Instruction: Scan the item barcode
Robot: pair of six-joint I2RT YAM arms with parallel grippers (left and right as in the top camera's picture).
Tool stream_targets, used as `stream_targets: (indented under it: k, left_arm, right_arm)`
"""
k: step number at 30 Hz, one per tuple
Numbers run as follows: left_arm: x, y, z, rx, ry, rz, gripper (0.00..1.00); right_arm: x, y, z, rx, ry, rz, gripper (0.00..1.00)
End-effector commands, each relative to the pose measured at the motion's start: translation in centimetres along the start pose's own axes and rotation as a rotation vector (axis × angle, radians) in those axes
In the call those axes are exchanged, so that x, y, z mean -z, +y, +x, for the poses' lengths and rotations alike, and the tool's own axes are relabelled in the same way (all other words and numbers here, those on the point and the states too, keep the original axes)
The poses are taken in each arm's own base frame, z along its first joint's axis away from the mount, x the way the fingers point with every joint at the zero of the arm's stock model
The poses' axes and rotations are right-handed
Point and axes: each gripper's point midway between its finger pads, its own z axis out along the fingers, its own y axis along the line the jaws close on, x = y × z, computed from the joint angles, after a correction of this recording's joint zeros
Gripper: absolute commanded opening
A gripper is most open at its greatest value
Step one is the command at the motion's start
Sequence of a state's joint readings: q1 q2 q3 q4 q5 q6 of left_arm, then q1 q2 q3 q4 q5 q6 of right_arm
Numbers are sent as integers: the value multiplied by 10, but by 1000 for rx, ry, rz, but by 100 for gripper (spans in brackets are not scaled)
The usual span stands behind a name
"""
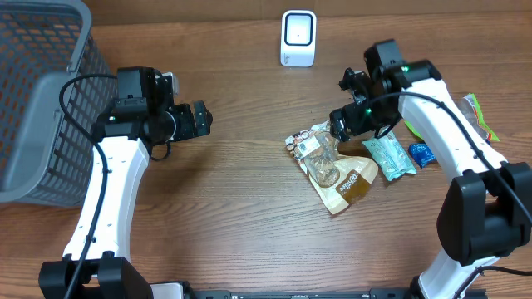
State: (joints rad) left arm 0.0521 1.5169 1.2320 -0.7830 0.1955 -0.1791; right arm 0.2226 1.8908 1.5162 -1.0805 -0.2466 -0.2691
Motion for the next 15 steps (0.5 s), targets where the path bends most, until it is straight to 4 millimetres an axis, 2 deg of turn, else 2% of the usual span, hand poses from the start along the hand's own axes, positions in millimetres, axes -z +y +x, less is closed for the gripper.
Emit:
stream_targets:
  k: [1,6,11,15]
  left_arm:
    - [4,-7,-7,-34,-17,18,100]
    - [4,-7,-7,-34,-17,18,100]
    - [4,-7,-7,-34,-17,18,100]
    - [4,-7,-7,-34,-17,19,100]
  right_arm:
    - [-22,26,14,172,-29,-167,100]
    - [-58,30,33,175,-54,-223,100]
    - [-68,43,49,158,-43,-307,98]
    - [-81,45,61,124,-51,-334,87]
